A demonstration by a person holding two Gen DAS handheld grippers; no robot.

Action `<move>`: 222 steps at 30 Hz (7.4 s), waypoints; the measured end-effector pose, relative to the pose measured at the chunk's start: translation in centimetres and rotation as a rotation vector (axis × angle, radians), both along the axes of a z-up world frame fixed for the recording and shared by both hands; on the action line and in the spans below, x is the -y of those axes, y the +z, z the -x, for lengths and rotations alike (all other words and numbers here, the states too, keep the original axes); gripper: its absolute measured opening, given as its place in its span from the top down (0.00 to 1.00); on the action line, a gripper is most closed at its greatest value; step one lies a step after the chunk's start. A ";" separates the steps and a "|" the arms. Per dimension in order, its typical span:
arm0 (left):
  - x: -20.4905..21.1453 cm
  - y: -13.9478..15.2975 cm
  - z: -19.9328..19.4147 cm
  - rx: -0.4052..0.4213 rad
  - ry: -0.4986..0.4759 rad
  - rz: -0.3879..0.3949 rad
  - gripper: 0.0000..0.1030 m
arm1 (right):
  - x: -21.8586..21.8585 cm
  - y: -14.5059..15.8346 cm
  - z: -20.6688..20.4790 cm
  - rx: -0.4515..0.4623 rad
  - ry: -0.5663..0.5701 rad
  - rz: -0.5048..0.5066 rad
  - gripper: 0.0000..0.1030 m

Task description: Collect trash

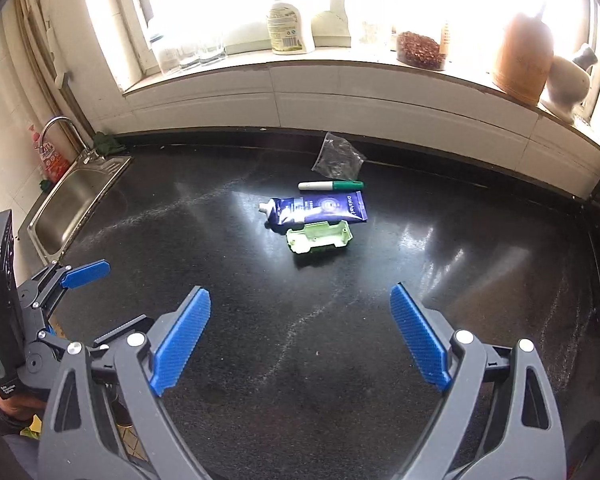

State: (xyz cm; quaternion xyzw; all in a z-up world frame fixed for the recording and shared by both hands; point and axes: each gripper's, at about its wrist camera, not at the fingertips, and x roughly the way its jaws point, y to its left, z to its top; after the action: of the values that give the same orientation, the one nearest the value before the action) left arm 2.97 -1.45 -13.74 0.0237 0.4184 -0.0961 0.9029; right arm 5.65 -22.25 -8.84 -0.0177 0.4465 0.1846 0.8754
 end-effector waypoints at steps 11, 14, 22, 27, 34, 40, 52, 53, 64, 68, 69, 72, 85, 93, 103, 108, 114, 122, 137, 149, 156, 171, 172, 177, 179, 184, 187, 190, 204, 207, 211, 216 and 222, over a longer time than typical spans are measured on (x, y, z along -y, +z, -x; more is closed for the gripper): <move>0.1 -2.5 -3.4 -0.058 -0.011 -0.019 0.09 | -1.9 -2.7 -4.1 -0.029 0.047 0.041 0.14; 0.0 -4.0 -4.9 -0.082 -0.015 -0.028 0.09 | -2.8 -4.8 -6.1 -0.065 0.062 0.057 0.14; -0.4 -7.9 -9.5 -0.148 -0.039 -0.055 0.09 | -5.1 -10.6 -11.3 -0.170 0.101 0.103 0.14; -0.7 -9.2 -12.5 -0.182 -0.059 -0.043 0.09 | -6.3 -13.5 -14.5 -0.226 0.113 0.127 0.14; -0.2 -10.4 -16.5 -0.203 -0.112 -0.050 0.09 | -7.1 -14.4 -16.0 -0.215 0.164 0.154 0.23; 2.0 -10.5 -19.6 -0.185 -0.231 -0.081 0.09 | -4.0 -14.1 -16.9 -0.255 0.141 0.115 0.24; 7.4 -10.4 -23.5 -0.114 -0.515 -0.137 0.10 | 4.5 -14.0 -17.3 -0.317 -0.005 0.061 0.23; 7.6 -10.4 -23.6 -0.114 -0.529 -0.139 0.11 | 4.8 -14.0 -17.2 -0.318 -0.006 0.060 0.23; 10.1 -9.1 -21.1 -0.149 -0.494 -0.146 0.50 | 5.0 -12.4 -15.1 -0.281 0.012 0.039 0.23; 9.7 -7.0 -18.5 -0.134 -0.401 -0.108 0.51 | 4.6 -10.5 -14.0 -0.235 0.033 0.037 0.23; 9.7 -6.3 -17.6 -0.126 -0.379 -0.100 0.51 | 4.4 -9.9 -13.6 -0.222 0.040 0.038 0.23; 9.2 -4.8 -15.5 -0.111 -0.327 -0.078 0.51 | 3.7 -8.4 -12.3 -0.186 0.063 0.040 0.23; 5.5 -2.9 -7.6 -0.085 -0.190 -0.068 0.50 | 0.3 -6.7 -5.8 -0.123 0.155 0.077 0.23; 1.8 -1.3 -4.6 -0.043 -0.067 -0.048 0.50 | -3.1 -5.0 -4.6 -0.082 0.235 0.081 0.23; -9.2 0.9 5.4 -0.003 0.306 -0.053 0.50 | -17.0 -2.7 -0.4 -0.033 0.572 0.053 0.23; -15.3 0.4 13.9 -0.026 0.530 -0.065 0.50 | -26.4 -2.6 5.3 -0.041 0.804 0.029 0.23; -21.3 -1.5 24.8 -0.087 0.802 -0.042 0.50 | -35.2 -3.0 14.2 -0.071 1.060 0.017 0.23; -25.1 -4.7 32.8 -0.149 0.962 0.023 0.50 | -42.5 -4.8 23.5 -0.121 1.265 0.060 0.24; -29.2 -9.2 35.3 -0.182 0.990 0.109 0.50 | -47.5 -7.4 27.5 -0.180 1.276 0.118 0.23; -30.5 -9.8 35.3 -0.180 1.027 0.106 0.13 | -49.2 -7.6 26.7 -0.207 1.241 0.107 0.16; -30.3 -9.6 34.8 -0.191 1.013 0.091 0.13 | -48.0 -6.9 25.4 -0.202 1.213 0.092 0.16; -24.5 -4.3 22.5 -0.078 0.702 0.023 0.11 | -34.2 -1.8 12.0 -0.088 0.797 0.011 0.15; -23.4 -3.8 20.7 -0.068 0.649 0.015 0.11 | -32.6 -1.5 10.9 -0.073 0.752 0.013 0.15; -17.3 -1.9 12.7 -0.017 0.401 -0.003 0.11 | -23.0 0.0 5.1 -0.007 0.513 0.029 0.15; -14.6 -1.4 9.6 -0.002 0.308 -0.006 0.11 | -19.2 0.4 3.2 0.014 0.418 0.041 0.15; -7.3 -0.4 3.4 0.029 0.092 -0.019 0.11 | -10.4 0.6 0.1 0.022 0.223 0.034 0.15; -3.9 -0.3 1.0 0.031 0.005 -0.025 0.11 | -6.0 0.3 -0.9 0.017 0.135 0.026 0.15; -1.0 -0.5 -1.3 0.023 -0.068 -0.038 0.11 | -3.0 -0.2 -1.7 0.011 0.077 0.019 0.15; 4.3 -3.4 -10.7 -0.026 -0.199 -0.078 0.11 | 3.0 -2.5 -7.9 -0.053 0.021 0.004 0.15; 5.0 -5.0 -14.3 -0.048 -0.217 -0.092 0.11 | 3.6 -3.4 -10.2 -0.078 0.021 0.000 0.15; 5.7 -7.6 -18.4 -0.085 -0.233 -0.112 0.11 | 4.1 -5.5 -13.1 -0.125 0.026 0.014 0.15; 6.5 -10.1 -22.8 -0.123 -0.249 -0.112 0.12 | 4.6 -8.0 -16.3 -0.184 0.034 0.023 0.15; 7.0 -10.9 -26.8 -0.093 -0.302 -0.108 0.11 | 5.1 -10.4 -20.4 -0.228 0.054 0.029 0.15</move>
State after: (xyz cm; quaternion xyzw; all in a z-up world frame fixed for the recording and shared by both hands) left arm 29.78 -8.47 -24.63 0.1302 0.4561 -0.2093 0.8551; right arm 26.04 -27.32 -19.28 -0.0212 0.5453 0.2023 0.8132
